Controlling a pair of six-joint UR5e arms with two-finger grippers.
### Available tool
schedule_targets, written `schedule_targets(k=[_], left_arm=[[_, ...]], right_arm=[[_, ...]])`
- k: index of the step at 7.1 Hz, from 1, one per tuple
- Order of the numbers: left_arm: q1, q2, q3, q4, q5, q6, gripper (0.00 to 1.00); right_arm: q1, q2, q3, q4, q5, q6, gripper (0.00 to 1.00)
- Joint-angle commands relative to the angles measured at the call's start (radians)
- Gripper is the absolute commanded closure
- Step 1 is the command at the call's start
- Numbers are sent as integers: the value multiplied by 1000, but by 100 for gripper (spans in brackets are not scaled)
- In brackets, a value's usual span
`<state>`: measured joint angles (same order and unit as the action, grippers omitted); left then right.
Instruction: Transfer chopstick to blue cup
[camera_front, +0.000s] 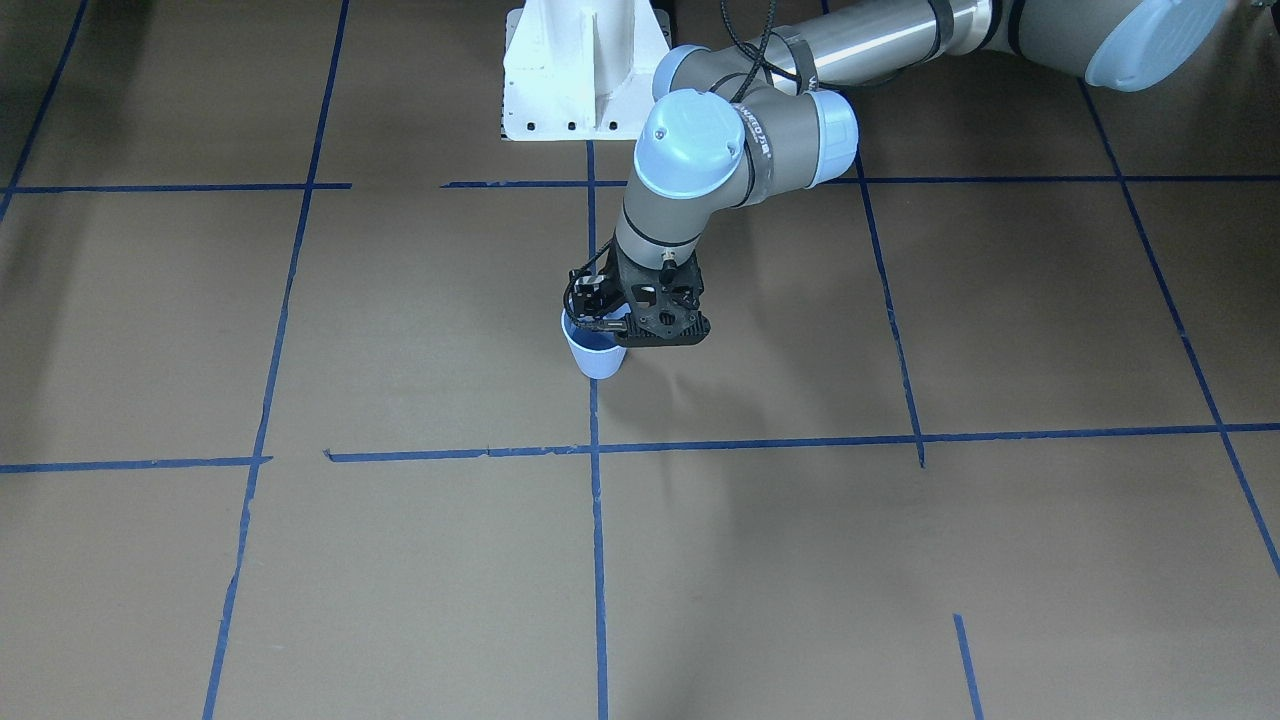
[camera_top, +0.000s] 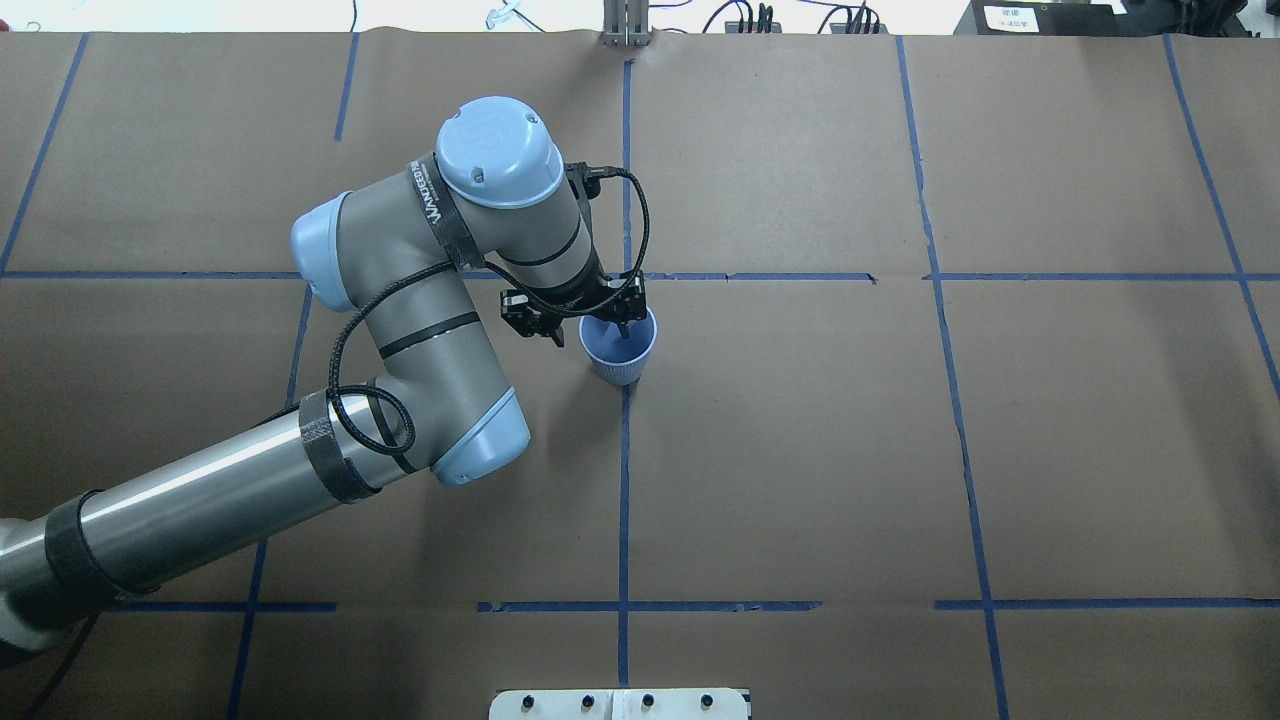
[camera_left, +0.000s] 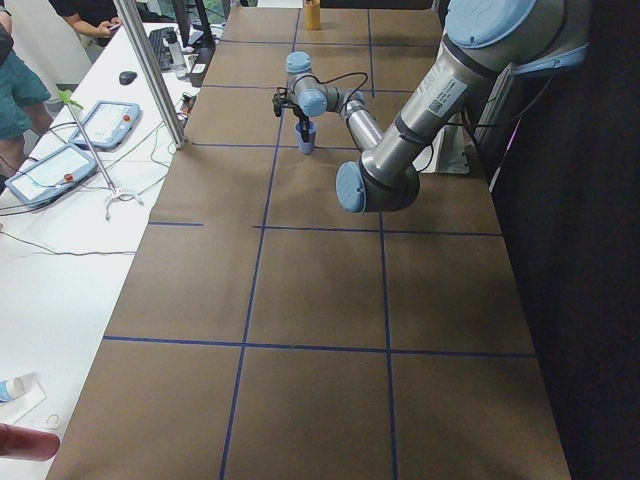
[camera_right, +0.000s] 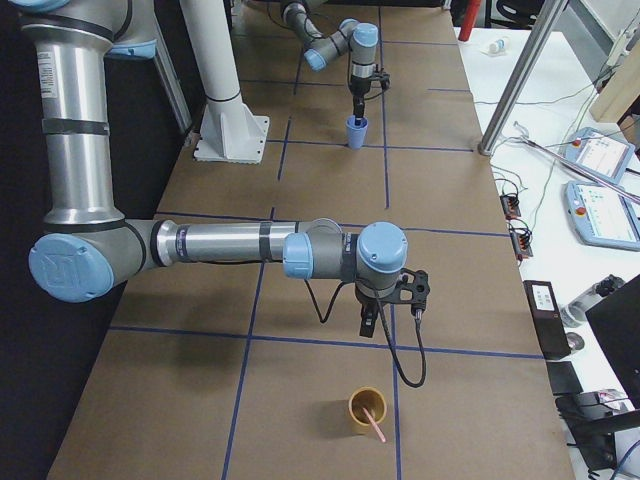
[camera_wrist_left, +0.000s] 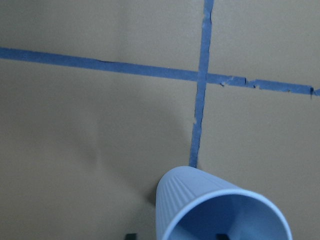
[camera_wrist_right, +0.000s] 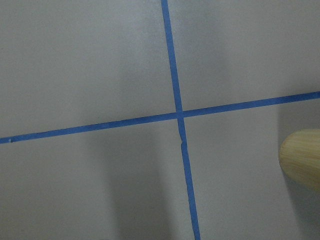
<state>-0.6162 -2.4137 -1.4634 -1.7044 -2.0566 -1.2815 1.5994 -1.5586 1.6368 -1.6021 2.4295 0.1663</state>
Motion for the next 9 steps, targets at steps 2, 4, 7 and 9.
schedule_targets(k=[2, 4, 7, 9], left_arm=[[-51, 22, -145, 160, -5, 54, 0], [-103, 133, -372, 357, -2, 246, 0], [-174, 278, -500, 361, -4, 364, 0], [-174, 280, -500, 359, -2, 364, 0]], right_arm=[[1, -3, 0, 2, -3, -5, 0], [1, -29, -32, 75, -7, -14, 0], [86, -14, -311, 434, -20, -101, 0], [122, 49, -419, 432, -7, -186, 0]])
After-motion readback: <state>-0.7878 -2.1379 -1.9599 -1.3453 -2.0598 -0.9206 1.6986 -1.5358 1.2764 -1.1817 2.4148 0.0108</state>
